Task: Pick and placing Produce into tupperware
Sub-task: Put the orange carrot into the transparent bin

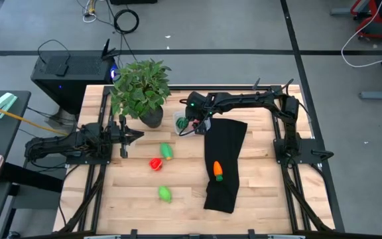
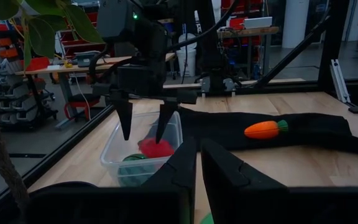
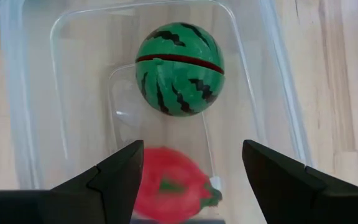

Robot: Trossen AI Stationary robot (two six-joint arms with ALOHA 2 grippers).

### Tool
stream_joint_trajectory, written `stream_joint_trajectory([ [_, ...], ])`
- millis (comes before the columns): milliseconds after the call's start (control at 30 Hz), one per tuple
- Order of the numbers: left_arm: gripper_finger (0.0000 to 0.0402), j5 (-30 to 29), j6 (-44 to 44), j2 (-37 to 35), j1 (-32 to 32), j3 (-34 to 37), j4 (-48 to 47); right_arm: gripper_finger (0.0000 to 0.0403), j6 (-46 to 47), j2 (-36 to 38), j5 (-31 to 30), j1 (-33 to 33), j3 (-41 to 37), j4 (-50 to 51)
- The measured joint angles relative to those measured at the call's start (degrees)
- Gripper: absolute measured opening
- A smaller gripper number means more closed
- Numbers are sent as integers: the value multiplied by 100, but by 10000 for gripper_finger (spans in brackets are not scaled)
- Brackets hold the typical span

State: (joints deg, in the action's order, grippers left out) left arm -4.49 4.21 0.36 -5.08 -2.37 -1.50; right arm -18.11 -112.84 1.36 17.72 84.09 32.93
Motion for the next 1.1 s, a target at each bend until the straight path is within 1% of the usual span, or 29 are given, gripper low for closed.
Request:
stream_joint_trajectory([
  [233,40,0,2,2,2,0,-2,273,-50,0,-3,-2,52,13],
  [433,34,1,2,1,1,0,-1,272,-151,2,-6,-70,413,209],
  [633,30,2,0,2,2,0,-2,272,-44,10,-6,-244,838,941],
  [833,39,0,0,2,2,0,-2,272,197,46,-6,-647,1061,1796],
  [1100,35,0,0,2,0,0,-2,272,903,103,-1,-1603,1117,2650],
])
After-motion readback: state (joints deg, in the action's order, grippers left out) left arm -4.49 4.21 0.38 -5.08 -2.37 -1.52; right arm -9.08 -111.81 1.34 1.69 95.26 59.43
